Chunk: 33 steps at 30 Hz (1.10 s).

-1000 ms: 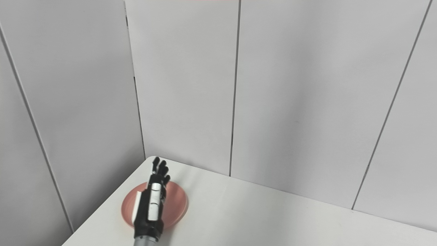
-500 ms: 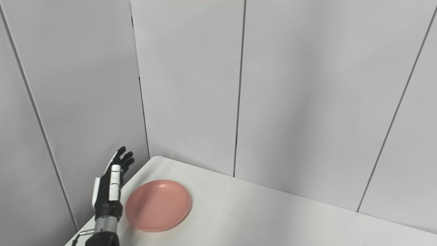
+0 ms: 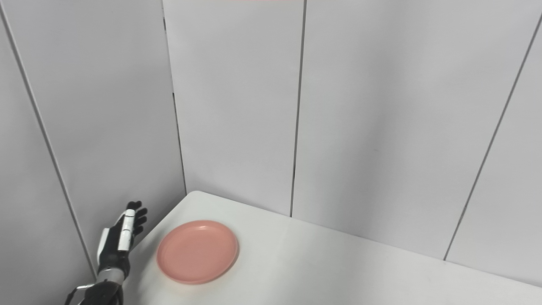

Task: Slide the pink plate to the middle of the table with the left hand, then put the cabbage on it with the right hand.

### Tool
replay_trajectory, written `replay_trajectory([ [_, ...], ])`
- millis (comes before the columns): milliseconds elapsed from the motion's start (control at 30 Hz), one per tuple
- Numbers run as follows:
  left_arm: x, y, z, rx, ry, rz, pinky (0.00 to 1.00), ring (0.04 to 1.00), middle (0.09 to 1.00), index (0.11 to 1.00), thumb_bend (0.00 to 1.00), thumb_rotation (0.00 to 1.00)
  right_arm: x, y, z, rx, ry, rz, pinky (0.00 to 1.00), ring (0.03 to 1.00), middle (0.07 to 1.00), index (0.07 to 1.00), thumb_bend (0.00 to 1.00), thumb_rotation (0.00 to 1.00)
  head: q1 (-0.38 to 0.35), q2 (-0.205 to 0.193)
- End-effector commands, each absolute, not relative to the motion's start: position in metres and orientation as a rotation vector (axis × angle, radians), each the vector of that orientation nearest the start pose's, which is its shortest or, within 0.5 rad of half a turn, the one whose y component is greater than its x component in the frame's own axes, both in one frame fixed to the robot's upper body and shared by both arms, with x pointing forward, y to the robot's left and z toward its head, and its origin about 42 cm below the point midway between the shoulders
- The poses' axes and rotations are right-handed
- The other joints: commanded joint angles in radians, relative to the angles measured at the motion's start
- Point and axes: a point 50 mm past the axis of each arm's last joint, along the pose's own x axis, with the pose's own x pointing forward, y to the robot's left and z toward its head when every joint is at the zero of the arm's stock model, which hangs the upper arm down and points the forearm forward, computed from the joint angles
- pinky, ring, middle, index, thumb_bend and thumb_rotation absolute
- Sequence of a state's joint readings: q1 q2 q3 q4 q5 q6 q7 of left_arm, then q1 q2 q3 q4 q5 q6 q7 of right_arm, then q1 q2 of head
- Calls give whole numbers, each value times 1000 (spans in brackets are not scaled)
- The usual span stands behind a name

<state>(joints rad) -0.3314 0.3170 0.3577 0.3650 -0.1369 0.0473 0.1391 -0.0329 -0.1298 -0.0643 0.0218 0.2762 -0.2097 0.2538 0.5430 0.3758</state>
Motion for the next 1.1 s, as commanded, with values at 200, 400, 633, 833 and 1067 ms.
replay_trajectory([
  [200,391,409,157,30,-87,423,914,878,857,841,730,1000,285,-256,138,125,-354,200,1000,1000,1000,1000,662,710,-8,29],
  [400,395,391,151,49,-59,375,947,891,866,856,770,1000,283,-258,145,113,-377,198,1000,1000,1000,1000,653,733,-1,54],
  [633,400,371,153,42,-40,340,980,911,888,878,774,1000,282,-263,150,87,-382,194,1000,1000,1000,1000,658,757,6,67],
  [833,404,357,151,-48,-30,301,932,910,891,875,762,1000,282,-265,151,63,-374,182,1000,1000,1000,1000,671,769,5,70],
  [1067,407,339,151,-141,-35,227,900,908,890,876,761,1000,282,-263,152,51,-374,173,1000,1000,1000,1000,677,765,-35,100],
])
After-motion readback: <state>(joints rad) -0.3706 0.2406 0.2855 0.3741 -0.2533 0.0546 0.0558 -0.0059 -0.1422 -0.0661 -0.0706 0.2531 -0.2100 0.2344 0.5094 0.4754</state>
